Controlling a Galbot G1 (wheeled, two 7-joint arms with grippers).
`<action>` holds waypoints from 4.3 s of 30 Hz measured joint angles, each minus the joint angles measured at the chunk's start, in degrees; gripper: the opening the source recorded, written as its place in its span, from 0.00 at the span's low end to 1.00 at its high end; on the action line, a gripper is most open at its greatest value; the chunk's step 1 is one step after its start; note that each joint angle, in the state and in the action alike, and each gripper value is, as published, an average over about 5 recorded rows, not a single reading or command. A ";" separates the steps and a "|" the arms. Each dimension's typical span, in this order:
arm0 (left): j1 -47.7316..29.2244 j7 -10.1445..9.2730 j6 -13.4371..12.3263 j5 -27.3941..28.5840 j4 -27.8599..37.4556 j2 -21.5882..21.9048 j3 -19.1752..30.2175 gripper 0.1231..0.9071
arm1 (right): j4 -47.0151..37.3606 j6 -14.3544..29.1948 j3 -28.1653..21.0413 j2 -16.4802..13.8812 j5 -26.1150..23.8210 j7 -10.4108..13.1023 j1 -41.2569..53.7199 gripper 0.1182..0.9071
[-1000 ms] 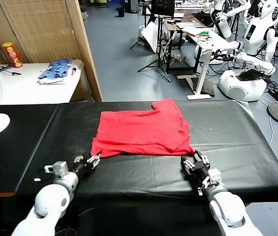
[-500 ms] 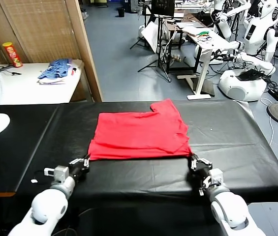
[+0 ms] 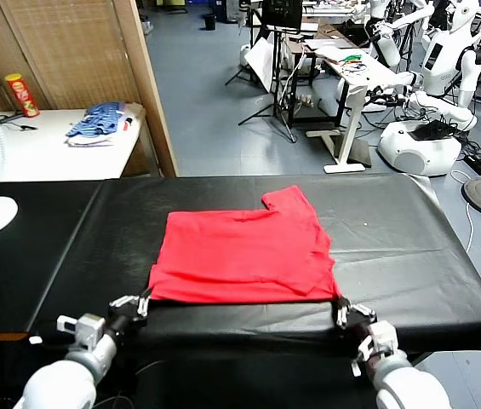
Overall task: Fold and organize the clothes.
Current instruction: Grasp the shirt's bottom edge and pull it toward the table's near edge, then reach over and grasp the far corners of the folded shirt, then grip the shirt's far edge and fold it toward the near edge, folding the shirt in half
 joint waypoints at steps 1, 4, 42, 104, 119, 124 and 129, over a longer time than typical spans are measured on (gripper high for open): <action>0.58 -0.34 0.68 0.26 -0.58 -0.19 -0.27 0.19 | 0.85 -0.55 0.54 -0.14 0.32 -0.12 -0.45 0.54; 2.35 -0.91 4.20 2.49 -2.74 -0.89 -1.19 0.40 | 3.21 -2.06 2.52 -0.75 2.12 -0.47 -0.91 0.72; -53.06 -3.40 9.41 -18.69 39.14 -5.79 17.84 0.86 | -61.99 0.99 -22.25 9.17 6.32 -3.67 68.14 0.86; -29.98 -2.27 8.14 -10.24 13.85 2.09 9.55 0.01 | -18.47 -8.99 -9.65 -5.54 24.40 4.02 37.76 0.00; -19.30 -1.64 9.32 -2.65 7.22 2.17 7.54 0.01 | -14.79 -8.98 -8.33 -5.60 20.95 3.27 28.91 0.01; -17.28 -1.66 10.50 -2.05 6.51 1.53 7.40 0.01 | -13.49 -8.98 -7.33 -5.82 20.44 1.60 27.30 0.13; -16.22 -1.86 11.33 -2.39 5.02 1.15 6.87 0.12 | -10.82 -8.98 -4.23 -6.62 20.62 0.67 25.14 0.47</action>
